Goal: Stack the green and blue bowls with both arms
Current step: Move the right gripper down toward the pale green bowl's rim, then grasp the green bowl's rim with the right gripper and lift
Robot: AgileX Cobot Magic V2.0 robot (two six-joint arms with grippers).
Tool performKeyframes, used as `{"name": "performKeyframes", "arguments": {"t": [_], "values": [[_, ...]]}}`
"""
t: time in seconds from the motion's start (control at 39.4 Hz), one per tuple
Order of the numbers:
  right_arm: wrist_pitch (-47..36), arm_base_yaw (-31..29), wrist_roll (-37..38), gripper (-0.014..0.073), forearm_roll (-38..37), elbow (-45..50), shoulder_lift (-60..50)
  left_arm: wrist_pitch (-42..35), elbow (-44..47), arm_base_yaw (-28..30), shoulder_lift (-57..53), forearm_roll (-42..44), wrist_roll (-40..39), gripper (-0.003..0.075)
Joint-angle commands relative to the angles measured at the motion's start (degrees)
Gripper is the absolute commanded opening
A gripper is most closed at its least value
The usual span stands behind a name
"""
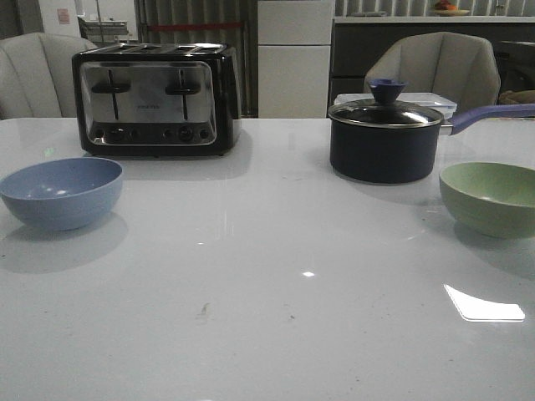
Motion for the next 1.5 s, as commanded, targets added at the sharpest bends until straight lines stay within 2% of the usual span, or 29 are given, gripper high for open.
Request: {"name": "performKeyframes", "arguments": {"t": [0.0, 0.13, 0.38, 0.68, 0.76, 0.91, 1.01, 1.17, 1.32, 1.47], "values": [[-0.6, -1.4, -4.7, 0.0521, 4.0, -6.7, 5.5, -6.0, -2.0, -0.4, 0.7, -1.3, -0.1, 0.053], [1.0, -1.5, -8.3, 0.0521, 7.5, -13.0, 13.2, -6.1, -2.0, -0.4, 0.7, -1.7, -0.1, 0.053], [2.9, -1.5, -8.7, 0.0521, 8.0, -24.5, 27.2, -6.1, -2.0, -0.4, 0.7, -1.7, -0.1, 0.053], [3.4, -1.4, -8.7, 0.0512, 8.7, -30.3, 35.3, -6.1, -2.0, -0.4, 0.7, -1.7, -0.1, 0.053], [3.4, -1.4, -8.7, 0.045, 8.7, -30.3, 35.4, -6.1, -2.0, -0.4, 0.7, -1.7, -0.1, 0.053], [3.6, -1.4, -8.8, 0.0235, 8.7, -30.3, 35.4, -6.1, -2.0, -0.4, 0.7, -1.7, -0.1, 0.053], [4.0, -1.4, -8.8, 0.0132, 8.7, -30.3, 35.4, -6.1, -2.0, -0.4, 0.7, -1.7, -0.1, 0.053], [4.1, -1.4, -8.8, 0.0068, 8.7, -30.3, 35.0, -6.1, -2.0, -0.4, 0.7, -1.7, -0.1, 0.053], [5.1, -0.1, -8.8, 0.0068, 9.0, -30.3, 32.3, -6.1, -2.0, -0.4, 0.7, -1.7, -0.1, 0.053], [6.2, 5.3, -10.5, 0.0068, 9.0, -30.3, 27.4, -6.1, -2.0, -0.4, 0.7, -1.7, -0.1, 0.053]]}}
